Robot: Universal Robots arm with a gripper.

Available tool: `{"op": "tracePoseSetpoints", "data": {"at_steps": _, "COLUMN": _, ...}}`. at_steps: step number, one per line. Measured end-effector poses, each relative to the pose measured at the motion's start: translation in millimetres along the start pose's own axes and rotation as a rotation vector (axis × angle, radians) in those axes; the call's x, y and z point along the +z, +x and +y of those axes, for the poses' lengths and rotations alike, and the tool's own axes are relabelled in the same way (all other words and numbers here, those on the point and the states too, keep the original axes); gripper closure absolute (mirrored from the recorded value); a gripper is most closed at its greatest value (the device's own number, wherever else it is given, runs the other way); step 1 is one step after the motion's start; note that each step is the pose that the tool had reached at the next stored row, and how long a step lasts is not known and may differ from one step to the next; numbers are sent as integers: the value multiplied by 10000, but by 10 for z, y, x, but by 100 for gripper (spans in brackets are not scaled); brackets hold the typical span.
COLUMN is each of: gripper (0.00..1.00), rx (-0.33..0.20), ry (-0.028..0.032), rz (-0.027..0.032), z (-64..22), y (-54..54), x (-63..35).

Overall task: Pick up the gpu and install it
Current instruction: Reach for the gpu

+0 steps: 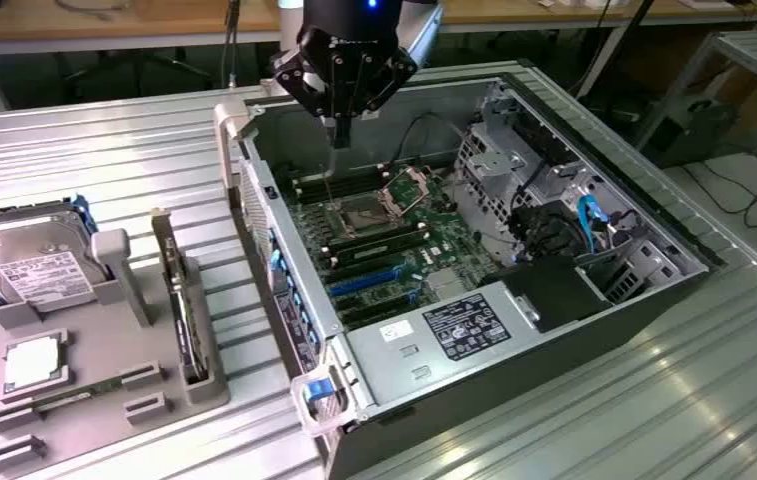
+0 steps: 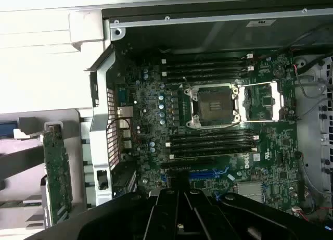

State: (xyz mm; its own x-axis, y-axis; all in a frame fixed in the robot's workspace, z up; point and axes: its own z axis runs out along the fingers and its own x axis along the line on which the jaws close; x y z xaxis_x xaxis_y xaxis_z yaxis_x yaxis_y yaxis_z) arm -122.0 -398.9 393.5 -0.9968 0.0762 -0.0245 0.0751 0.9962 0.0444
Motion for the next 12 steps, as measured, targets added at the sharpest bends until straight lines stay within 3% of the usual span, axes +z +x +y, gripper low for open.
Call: {"op": "tracePoseSetpoints", "data": {"at_steps": 12, "gripper": 89, "rx": 0, "ry": 0, "rz": 0, "z": -7, "y": 93, "x": -3}}
